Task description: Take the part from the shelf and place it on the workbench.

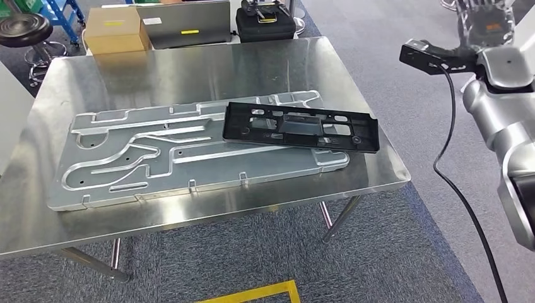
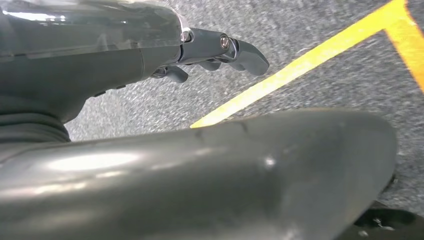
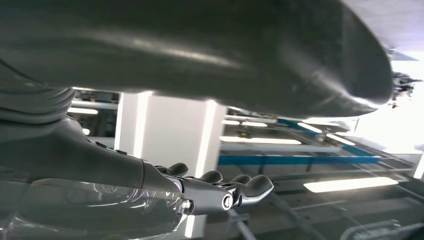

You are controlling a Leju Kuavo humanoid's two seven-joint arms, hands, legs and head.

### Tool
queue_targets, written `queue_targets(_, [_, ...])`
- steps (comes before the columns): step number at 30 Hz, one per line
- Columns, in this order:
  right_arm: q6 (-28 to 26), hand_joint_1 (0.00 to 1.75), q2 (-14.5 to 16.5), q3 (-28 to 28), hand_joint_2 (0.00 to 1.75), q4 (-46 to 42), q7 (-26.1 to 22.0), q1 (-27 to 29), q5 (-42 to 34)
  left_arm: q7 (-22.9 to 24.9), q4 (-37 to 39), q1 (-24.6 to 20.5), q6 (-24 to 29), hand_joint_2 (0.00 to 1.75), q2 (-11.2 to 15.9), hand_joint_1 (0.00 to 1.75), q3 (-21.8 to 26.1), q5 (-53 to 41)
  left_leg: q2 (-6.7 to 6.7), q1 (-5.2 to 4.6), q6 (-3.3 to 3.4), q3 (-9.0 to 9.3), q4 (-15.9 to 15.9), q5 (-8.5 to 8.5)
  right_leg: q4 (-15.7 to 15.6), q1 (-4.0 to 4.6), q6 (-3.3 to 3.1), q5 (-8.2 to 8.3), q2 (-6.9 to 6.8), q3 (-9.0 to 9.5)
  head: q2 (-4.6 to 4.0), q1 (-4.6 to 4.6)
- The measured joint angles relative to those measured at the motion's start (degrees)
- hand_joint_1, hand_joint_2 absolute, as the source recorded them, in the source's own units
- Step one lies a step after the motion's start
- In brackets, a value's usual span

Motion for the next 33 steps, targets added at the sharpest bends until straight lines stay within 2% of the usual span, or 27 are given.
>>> queue_targets(1, [-1.1, 0.00, -0.8, -0.6, 0.00, 0.0, 0.0, 1.1, -0.4, 0.0, 0.0, 0.0, 0.1, 0.00, 0.0, 0.00, 0.0, 0.1, -0.07, -0.01, -0.04, -0.46, 0.0, 0.39, -1.7, -0.01, -0.09, 0.84, 0.00, 1.46, 0.00, 0.00])
queue_targets(4, [-3.1, 0.00, -2.7, -2.6, 0.00, -0.4, -0.5, 2.9, -1.4, 0.0, 0.0, 0.0, 0.2, 0.00, -0.1, 0.00, 0.0, 0.2, -0.15, -0.16, -0.55, -1.58, 0.0, 1.58, -13.7, 0.20, -0.78, 4.36, 0.02, 9.34, 0.00, -0.01])
queue_targets(5, [-3.6, 0.00, -3.3, -3.3, 0.00, -0.6, -0.6, 3.4, -1.8, 0.0, 0.0, 0.0, 0.2, 0.00, -0.1, 0.00, 0.0, 0.2, -0.13, -0.23, -0.86, -1.73, -0.1, 1.98, -16.3, 0.38, -1.12, 4.95, 0.06, 10.84, 0.00, -0.01])
queue_targets(6, [-4.3, 0.00, -3.9, -4.1, 0.00, -0.8, -0.9, 4.0, -2.5, 0.0, 0.0, -0.1, 0.3, 0.00, -0.2, 0.00, 0.0, 0.2, -0.11, -0.28, -1.17, -1.82, -0.2, 2.39, -17.5, 0.59, -1.44, 5.18, 0.11, 11.43, 0.00, -0.01])
queue_targets(8, [-6.2, 0.00, -5.3, -5.9, 0.00, -1.2, -2.0, 6.3, -4.5, 0.0, 0.0, -0.1, 0.4, 0.00, -0.2, 0.00, 0.0, 0.3, -0.19, -0.32, -1.79, -1.85, -0.5, 3.10, -17.8, 0.69, -2.16, 5.98, 0.02, 11.06, 0.00, 0.01])
queue_targets(9, [-7.6, 0.00, -5.9, -7.1, 0.00, -1.5, -2.7, 7.9, -5.9, 0.0, 0.0, 0.0, 0.5, 0.00, -0.2, 0.00, 0.0, 0.3, -0.21, -0.28, -2.05, -2.07, -0.2, 2.72, -18.0, 0.62, -2.52, 6.44, -0.13, 10.87, 0.00, 0.00])
queue_targets(10, [-9.2, 0.00, -6.5, -8.4, 0.00, -1.8, -3.5, 10.2, -7.5, 0.0, 0.0, 0.1, 0.5, 0.00, -0.3, 0.00, 0.0, 0.4, -0.19, -0.25, -2.25, -2.60, 1.0, 1.19, -18.3, 0.52, -2.95, 7.03, -0.34, 10.54, 0.00, -0.01])
queue_targets(11, [-11.0, 0.00, -7.1, -9.9, 0.00, -2.2, -4.4, 13.0, -9.2, 0.0, 0.0, 0.1, 0.7, 0.00, -0.3, 0.00, 0.0, 0.5, -0.16, -0.22, -2.40, -3.44, 3.4, -1.32, -18.4, 0.44, -3.28, 7.65, -0.57, 10.08, 0.00, -0.01])
queue_targets(13, [-14.7, 0.00, -8.1, -13.7, 0.00, -2.9, -6.0, 19.6, -12.6, 0.1, 0.0, 0.2, 0.8, 0.00, -0.4, 0.00, 0.0, 0.7, -0.04, -0.09, -2.57, -5.38, 10.9, -7.31, -18.4, 0.60, -3.64, 8.76, -0.82, 8.70, 0.00, -0.03])
queue_targets(14, [-16.0, 0.00, -8.4, -15.7, 0.00, -3.3, -6.6, 22.9, -13.6, 0.1, 0.0, 0.2, 0.9, 0.00, -0.4, 0.00, 0.0, 0.8, -0.02, -0.09, -2.66, -5.84, 14.4, -8.96, -18.3, 0.68, -3.64, 9.30, -0.90, 7.88, 0.00, -0.02])
queue_targets(15, [-17.0, 0.00, -8.6, -17.7, 0.00, -3.7, -6.8, 26.1, -14.0, 0.1, 0.0, 0.3, 0.9, 0.00, -0.5, 0.00, 0.0, 1.0, -0.02, -0.09, -2.69, -5.58, 16.5, -9.32, -18.1, 0.75, -3.62, 9.83, -0.92, 6.99, 0.00, -0.02])
queue_targets(16, [-17.5, 0.00, -8.7, -19.6, 0.00, -4.3, -6.6, 29.1, -13.7, 0.1, 0.0, 0.3, 1.0, 0.00, -0.5, 0.00, 0.0, 1.1, -0.02, -0.15, -2.61, -4.38, 16.7, -8.50, -17.9, 0.80, -3.58, 10.33, -0.93, 6.07, 0.00, -0.02])
queue_targets(17, [-17.7, 0.00, -8.8, -21.5, 0.00, -5.0, -6.3, 32.0, -12.9, 0.1, 0.0, 0.3, 1.0, 0.00, -0.5, 0.00, 0.0, 1.2, -0.03, -0.22, -2.38, -2.09, 14.7, -7.09, -17.7, 0.87, -3.50, 10.79, -0.92, 5.22, 0.00, -0.02])
queue_targets(18, [-17.9, 0.00, -8.9, -23.8, 0.00, -5.9, -5.9, 34.8, -11.6, 0.1, 0.0, 0.2, 1.1, 0.00, -0.5, 0.00, 0.0, 1.3, -0.06, -0.31, -2.01, 0.93, 11.2, -6.20, -17.5, 0.92, -3.41, 11.21, -0.93, 4.54, 0.00, -0.02])
queue_targets(20, [-18.0, 0.00, -8.4, -29.4, 0.00, -8.0, -5.7, 40.9, -8.1, 0.0, 0.0, 0.0, 1.2, 0.00, -0.6, 0.00, 0.0, 1.6, -0.11, -0.48, -1.42, 6.67, 3.2, -6.60, -17.3, 1.09, -3.02, 11.99, -1.09, 3.76, 0.00, -0.02])
queue_targets(21, [-18.1, 0.00, -7.6, -33.0, 0.00, -9.2, -6.3, 44.0, -6.3, 0.0, 0.0, 0.0, 1.3, 0.00, -0.6, 0.00, 0.0, 1.8, -0.15, -0.58, -1.25, 8.12, 0.7, -7.26, -17.3, 1.04, -2.73, 12.40, -1.22, 3.68, 0.00, -0.02])
queue_targets(23, [-18.3, 0.00, -5.1, -41.2, 0.00, -11.4, -8.0, 49.9, -3.3, -0.2, 0.0, 0.1, 1.5, 0.00, -0.7, 0.00, 0.0, 2.3, -0.18, -0.66, -0.86, 8.46, -0.9, -6.97, -17.7, 0.88, -2.02, 13.34, -1.42, 3.75, 0.00, -0.02])
queue_targets(24, [-18.4, 0.00, -3.7, -45.2, 0.00, -12.2, -8.7, 52.6, -2.5, -0.2, 0.0, 0.1, 1.6, 0.00, -0.8, 0.00, 0.0, 2.4, -0.17, -0.67, -0.49, 8.31, -1.4, -6.28, -17.7, 0.71, -1.70, 13.26, -1.28, 3.64, 0.00, -0.02])
queue_targets(25, [-18.4, 0.00, -2.5, -48.8, 0.00, -12.9, -9.2, 54.8, -2.1, -0.2, 0.0, 0.1, 1.7, 0.00, -0.9, 0.00, 0.0, 2.5, -0.15, -0.63, -0.09, 7.99, -1.8, -5.45, -17.0, 0.59, -1.43, 12.13, -1.01, 3.28, 0.00, -0.01])
queue_targets(26, [-18.5, 0.00, -1.4, -52.0, 0.00, -13.5, -9.7, 56.8, -2.1, -0.2, 0.0, 0.0, 1.8, 0.00, -1.0, 0.00, 0.0, 2.5, -0.12, -0.57, 0.20, 7.47, -2.1, -4.57, -15.3, 0.46, -1.16, 9.91, -0.67, 2.62, 0.00, -0.01])
queue_targets(27, [-18.5, 0.00, 0.0, -55.1, 0.00, -13.7, -10.4, 58.5, -2.3, -0.2, 0.0, 0.0, 1.8, 0.00, -1.0, 0.00, 0.0, 2.6, -0.11, -0.60, 0.34, 6.80, -2.3, -3.83, -12.5, 0.24, -0.94, 6.90, -0.30, 1.82, 0.00, -0.01])
queue_targets(28, [-18.5, 0.00, 1.5, -58.2, 0.00, -13.9, -11.5, 60.1, -3.0, -0.2, 0.0, 0.1, 1.9, 0.00, -1.0, 0.00, 0.0, 2.6, -0.09, -0.60, 0.37, 5.94, -2.3, -3.17, -8.9, 0.12, -0.70, 3.96, -0.10, 1.02, 0.00, -0.01])
queue_targets(29, [-18.6, 0.00, 3.3, -61.3, 0.00, -13.7, -13.2, 61.6, -4.2, -0.2, 0.0, 0.1, 1.9, 0.00, -1.1, 0.00, -0.1, 2.5, -0.07, -0.58, 0.30, 5.09, -2.2, -2.57, -5.5, -0.05, -0.44, 2.04, 0.01, 0.51, 0.00, -0.01])
queue_targets(30, [-18.6, 0.00, 5.4, -64.4, 0.00, -13.2, -15.2, 63.1, -6.0, -0.1, 0.0, 0.2, 1.9, 0.00, -1.1, 0.00, -0.1, 2.5, -0.04, -0.54, 0.17, 4.20, -2.1, -2.00, -3.3, -0.28, -0.22, 1.51, 0.04, 0.62, 0.00, -0.01])
queue_targets(31, [-18.6, 0.00, 7.2, -67.1, 0.00, -12.4, -17.5, 64.4, -8.2, 0.0, 0.0, 0.2, 1.9, 0.00, -1.1, 0.00, -0.2, 2.4, -0.01, -0.51, 0.00, 3.25, -1.8, -1.48, -2.7, -0.56, -0.02, 2.16, 0.03, 1.49, 0.00, -0.01])
queue_targets(32, [-18.5, 0.00, 9.1, -69.8, 0.00, -11.4, -19.7, 65.4, -10.5, 0.2, 0.0, 0.2, 1.9, 0.00, -1.2, 0.00, -0.3, 2.3, 0.05, -0.46, -0.23, 2.29, -1.5, -1.02, -4.0, -0.83, 0.13, 3.58, 0.01, 3.35, 0.00, -0.02])
queue_targets(33, [-18.4, 0.00, 10.8, -72.3, 0.00, -10.2, -21.7, 66.1, -12.8, 0.4, 0.0, 0.1, 1.9, 0.00, -1.2, 0.00, -0.4, 2.2, 0.11, -0.43, -0.53, 1.36, -1.0, -0.61, -7.0, -1.08, 0.24, 4.84, -0.04, 6.10, 0.00, -0.02])
